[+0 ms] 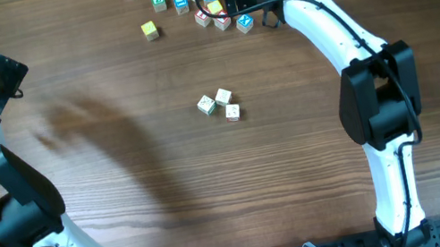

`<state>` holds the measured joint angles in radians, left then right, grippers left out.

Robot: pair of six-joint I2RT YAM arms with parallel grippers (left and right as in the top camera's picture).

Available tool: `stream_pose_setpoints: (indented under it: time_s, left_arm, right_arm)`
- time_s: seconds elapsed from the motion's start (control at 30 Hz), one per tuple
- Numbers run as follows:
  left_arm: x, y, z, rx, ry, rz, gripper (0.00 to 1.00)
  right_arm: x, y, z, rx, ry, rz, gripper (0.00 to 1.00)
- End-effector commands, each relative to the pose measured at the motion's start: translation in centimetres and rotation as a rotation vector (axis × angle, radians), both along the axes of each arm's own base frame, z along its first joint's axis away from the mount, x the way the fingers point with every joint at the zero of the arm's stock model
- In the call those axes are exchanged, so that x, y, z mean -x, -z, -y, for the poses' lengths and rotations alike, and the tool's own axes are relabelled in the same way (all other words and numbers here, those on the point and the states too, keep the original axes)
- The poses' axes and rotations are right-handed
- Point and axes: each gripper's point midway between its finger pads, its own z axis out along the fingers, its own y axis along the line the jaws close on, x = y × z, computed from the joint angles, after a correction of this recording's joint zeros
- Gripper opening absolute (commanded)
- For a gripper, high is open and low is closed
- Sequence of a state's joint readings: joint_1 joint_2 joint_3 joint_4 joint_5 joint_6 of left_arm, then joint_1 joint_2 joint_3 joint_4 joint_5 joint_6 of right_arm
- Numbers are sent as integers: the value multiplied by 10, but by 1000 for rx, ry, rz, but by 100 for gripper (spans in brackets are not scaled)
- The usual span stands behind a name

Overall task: Form a circle
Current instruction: 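Raise the right gripper and move it up to the block pile, then lower the right gripper onto the blue X block and grasp it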

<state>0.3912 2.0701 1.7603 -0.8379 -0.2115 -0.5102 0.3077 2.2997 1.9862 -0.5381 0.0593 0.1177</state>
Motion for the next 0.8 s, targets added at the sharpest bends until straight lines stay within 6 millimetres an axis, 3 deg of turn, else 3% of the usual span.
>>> stream_pose_setpoints:
  time_s: [0.0, 0.2, 0.43, 0.77]
  left_arm:
    - [-1, -10, -3, -13, 2, 17, 100]
    - [-1, -10, -3, -13, 2, 17, 100]
    - [-1, -10, -3, -13, 2, 17, 100]
    - [-1, -10, -3, -13, 2, 17, 100]
  right_arm:
    - [-7, 6, -4, -10, -17, 17, 100]
    - [-16, 11, 3, -15, -4, 37, 100]
    - [-19, 34, 13, -5, 13, 4, 100]
    - [-18, 35, 13, -5, 12, 3, 100]
